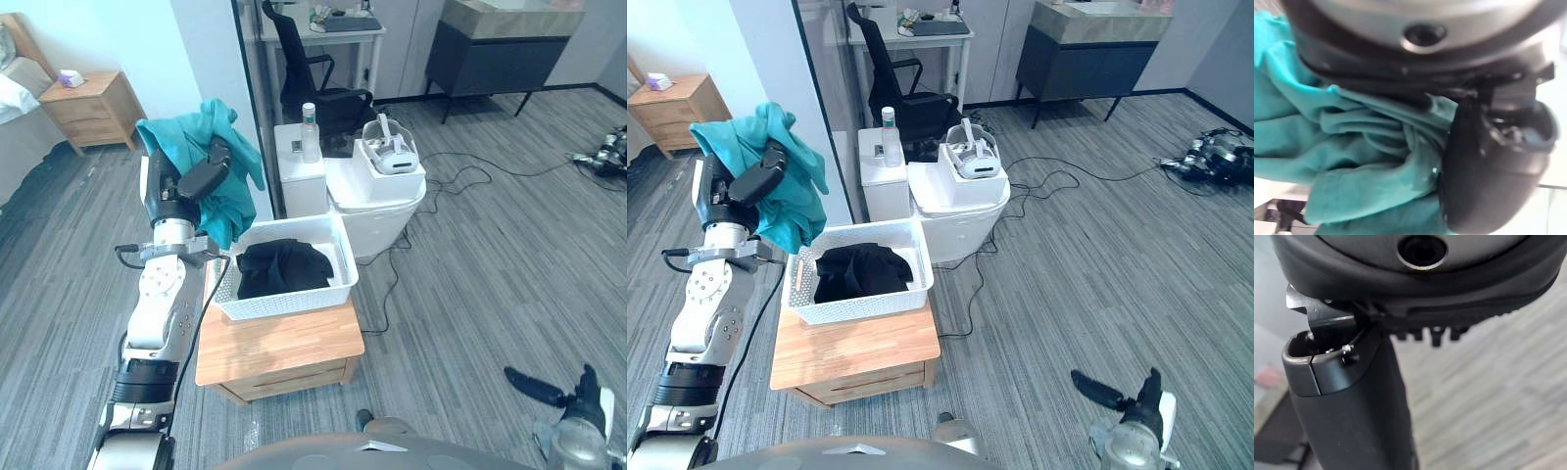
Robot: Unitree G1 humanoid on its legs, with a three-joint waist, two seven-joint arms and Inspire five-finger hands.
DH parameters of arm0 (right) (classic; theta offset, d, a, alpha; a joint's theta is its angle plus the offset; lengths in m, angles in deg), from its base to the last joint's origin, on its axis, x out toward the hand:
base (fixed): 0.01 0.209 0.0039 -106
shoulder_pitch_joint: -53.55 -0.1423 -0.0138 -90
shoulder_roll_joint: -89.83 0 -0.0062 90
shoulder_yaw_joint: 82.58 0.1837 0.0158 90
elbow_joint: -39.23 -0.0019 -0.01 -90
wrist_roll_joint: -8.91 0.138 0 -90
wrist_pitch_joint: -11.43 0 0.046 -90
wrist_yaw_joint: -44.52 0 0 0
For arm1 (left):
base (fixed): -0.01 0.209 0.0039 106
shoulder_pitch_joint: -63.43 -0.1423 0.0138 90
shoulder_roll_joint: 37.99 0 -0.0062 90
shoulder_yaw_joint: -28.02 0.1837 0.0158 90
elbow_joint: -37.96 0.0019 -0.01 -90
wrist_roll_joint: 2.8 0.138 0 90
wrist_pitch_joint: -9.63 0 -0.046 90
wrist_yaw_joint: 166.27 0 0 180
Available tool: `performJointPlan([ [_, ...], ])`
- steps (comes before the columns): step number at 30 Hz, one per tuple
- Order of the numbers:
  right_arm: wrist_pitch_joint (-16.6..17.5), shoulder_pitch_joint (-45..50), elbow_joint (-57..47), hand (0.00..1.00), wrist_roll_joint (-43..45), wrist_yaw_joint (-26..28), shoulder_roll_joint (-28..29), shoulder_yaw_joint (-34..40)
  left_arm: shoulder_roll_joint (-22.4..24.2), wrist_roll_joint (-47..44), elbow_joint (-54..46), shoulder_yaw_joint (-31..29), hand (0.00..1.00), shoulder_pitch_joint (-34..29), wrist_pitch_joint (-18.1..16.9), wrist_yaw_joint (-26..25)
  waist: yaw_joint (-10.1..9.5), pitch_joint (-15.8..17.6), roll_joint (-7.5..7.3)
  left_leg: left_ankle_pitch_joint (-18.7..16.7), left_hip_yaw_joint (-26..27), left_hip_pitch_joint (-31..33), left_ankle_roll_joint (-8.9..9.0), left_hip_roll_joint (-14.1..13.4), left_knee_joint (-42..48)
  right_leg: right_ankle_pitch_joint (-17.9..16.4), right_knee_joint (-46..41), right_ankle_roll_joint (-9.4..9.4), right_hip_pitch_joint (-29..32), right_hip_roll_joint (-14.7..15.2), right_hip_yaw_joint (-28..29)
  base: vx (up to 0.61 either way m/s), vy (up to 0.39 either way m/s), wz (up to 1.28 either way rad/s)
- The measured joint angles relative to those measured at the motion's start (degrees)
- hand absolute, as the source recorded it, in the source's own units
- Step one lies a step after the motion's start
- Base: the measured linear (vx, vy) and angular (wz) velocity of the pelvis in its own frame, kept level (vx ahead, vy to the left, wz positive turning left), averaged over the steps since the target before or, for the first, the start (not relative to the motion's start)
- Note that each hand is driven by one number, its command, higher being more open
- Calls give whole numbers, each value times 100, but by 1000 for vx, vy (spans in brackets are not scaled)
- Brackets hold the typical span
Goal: Tidy up the quilt and then pick up the clothes from the bed and put them into the laundry hamper
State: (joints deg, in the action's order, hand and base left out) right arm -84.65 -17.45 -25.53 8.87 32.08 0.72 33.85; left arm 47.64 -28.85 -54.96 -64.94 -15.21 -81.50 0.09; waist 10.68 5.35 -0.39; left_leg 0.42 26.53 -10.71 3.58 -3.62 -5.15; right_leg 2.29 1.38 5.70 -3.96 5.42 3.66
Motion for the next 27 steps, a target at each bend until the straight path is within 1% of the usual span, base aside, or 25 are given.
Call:
performJointPlan([
  [2,17,85,184,100,114,119,150,-10,-2,203,453,2,0,9,150,48,78,-5,-38,-1,34,6,-3,-1,0,5,0,-7,29,-6,34,19,-3,-11],
  [5,89,157,450,100,347,231,389,-111,-4,492,1094,25,0,38,242,140,89,24,-110,-1,122,73,-3,-7,0,43,2,-27,143,-28,135,3,-10,-18],
  [8,178,153,729,100,472,306,619,-461,-101,877,1595,109,0,111,286,311,138,141,-239,15,139,296,-9,2,3,98,-18,-45,391,-27,168,-21,-12,-7],
  [9,209,130,806,100,642,308,727,-552,-161,881,1825,216,0,269,289,395,131,253,-293,33,140,409,-14,14,4,130,-24,-43,505,-21,186,-35,-8,-4],
  [11,256,0,876,100,874,306,838,-661,-206,919,2062,348,0,462,294,454,137,470,-338,89,141,523,-81,43,6,179,-21,-49,631,-1,232,-34,-3,-4],
  [14,434,-115,884,100,1240,295,883,-715,-200,1334,2176,702,0,502,295,619,171,741,-303,94,144,572,-91,99,17,194,-22,-36,690,41,284,-10,7,-5],
  [15,450,-161,900,100,1298,293,883,-721,-198,1459,2196,867,100,501,296,700,188,795,-284,84,155,565,-93,109,25,194,-22,-38,691,48,295,20,14,-6],
  [18,578,-283,1068,100,1478,312,883,-754,-165,1843,2484,1171,100,501,281,793,208,850,-218,71,206,510,-95,110,30,167,-41,-78,679,37,291,16,-6,-9],
  [19,603,-292,1088,100,1485,326,883,-759,-125,1921,2559,1171,100,502,281,785,213,861,-200,69,209,508,-94,108,30,164,-43,-85,679,35,290,0,0,0],
  [20,651,-296,1128,100,1485,362,882,-781,-53,1994,2752,1168,100,503,289,717,212,885,-160,67,226,500,-91,100,31,156,-48,-96,678,28,289,-15,-24,-3],
  [22,708,-317,1190,100,1477,481,875,-813,-15,1994,3117,1159,100,500,422,578,207,935,-97,58,270,446,-78,78,29,119,-104,-146,670,3,297,-27,-27,-7],
  [23,751,-326,1237,100,1471,565,860,-884,-16,1994,3334,1128,100,474,555,549,207,958,-60,51,301,408,-68,57,29,81,-154,-198,666,-21,307,-40,-30,-9],
  [24,763,-321,1240,100,1453,645,861,-979,-16,1989,3451,1091,100,425,618,451,206,974,-40,49,316,397,-64,39,29,56,-166,-233,668,-40,310,-39,-30,-7],
  [27,764,-317,1286,100,1437,771,863,-1177,-15,1974,3476,1040,100,372,616,188,186,991,-44,56,319,375,-49,-1,29,54,-170,-235,651,-73,296,-31,-38,0],
])
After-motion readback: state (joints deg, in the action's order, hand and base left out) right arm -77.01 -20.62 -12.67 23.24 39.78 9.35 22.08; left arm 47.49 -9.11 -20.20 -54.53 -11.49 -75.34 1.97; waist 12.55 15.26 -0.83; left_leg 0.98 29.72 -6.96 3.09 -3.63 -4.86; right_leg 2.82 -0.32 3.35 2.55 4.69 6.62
